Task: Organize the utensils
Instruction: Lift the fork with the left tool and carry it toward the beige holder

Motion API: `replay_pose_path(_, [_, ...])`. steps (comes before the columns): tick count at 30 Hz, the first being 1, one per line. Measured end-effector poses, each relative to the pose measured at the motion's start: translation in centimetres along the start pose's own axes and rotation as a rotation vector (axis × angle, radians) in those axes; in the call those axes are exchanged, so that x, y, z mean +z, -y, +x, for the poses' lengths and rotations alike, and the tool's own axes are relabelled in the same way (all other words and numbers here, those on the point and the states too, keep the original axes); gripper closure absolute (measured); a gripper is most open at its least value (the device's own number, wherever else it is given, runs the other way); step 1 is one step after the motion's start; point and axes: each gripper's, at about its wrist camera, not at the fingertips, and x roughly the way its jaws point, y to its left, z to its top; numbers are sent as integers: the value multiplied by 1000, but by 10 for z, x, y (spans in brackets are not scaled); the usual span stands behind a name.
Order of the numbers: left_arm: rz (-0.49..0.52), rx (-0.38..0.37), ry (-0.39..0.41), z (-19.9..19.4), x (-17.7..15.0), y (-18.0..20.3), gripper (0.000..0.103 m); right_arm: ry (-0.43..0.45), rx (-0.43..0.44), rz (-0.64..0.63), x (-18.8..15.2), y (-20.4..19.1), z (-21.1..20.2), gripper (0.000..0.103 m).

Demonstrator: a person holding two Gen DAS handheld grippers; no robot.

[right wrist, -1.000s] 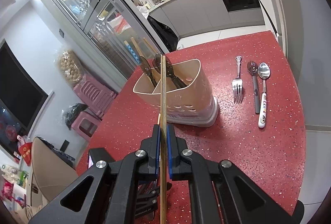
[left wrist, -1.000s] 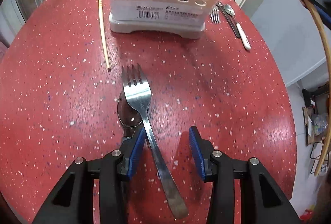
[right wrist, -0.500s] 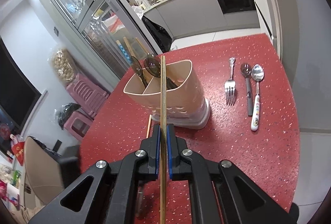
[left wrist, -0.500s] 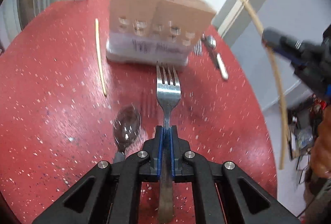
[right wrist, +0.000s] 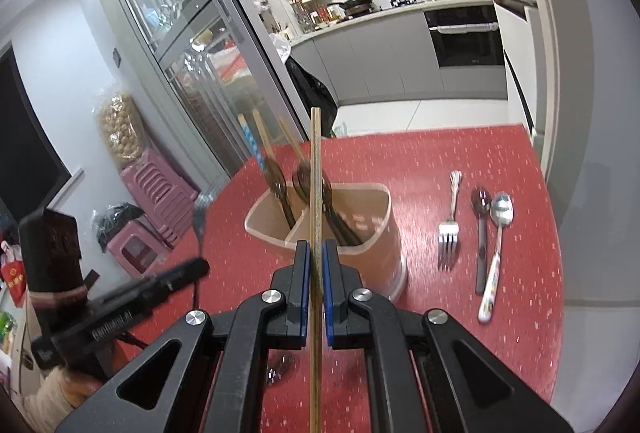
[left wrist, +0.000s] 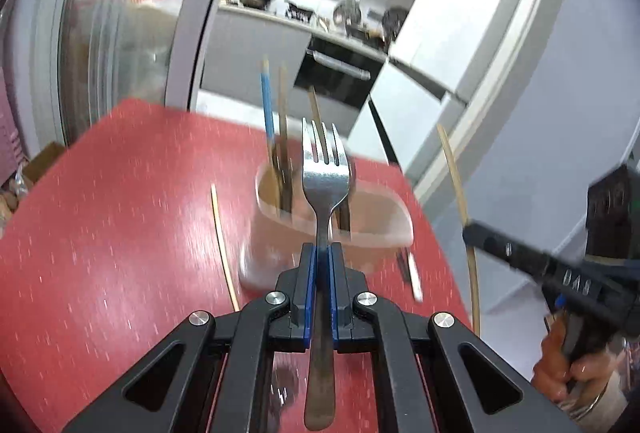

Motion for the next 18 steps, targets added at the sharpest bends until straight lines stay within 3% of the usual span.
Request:
replay_pose_path(10, [10, -12, 179, 15, 72, 6, 72, 125, 6, -31, 59, -4, 16, 96])
replay_pose_path(18, [-16, 17, 259, 50, 88, -2, 72, 210, -39, -82, 91, -5, 52, 96])
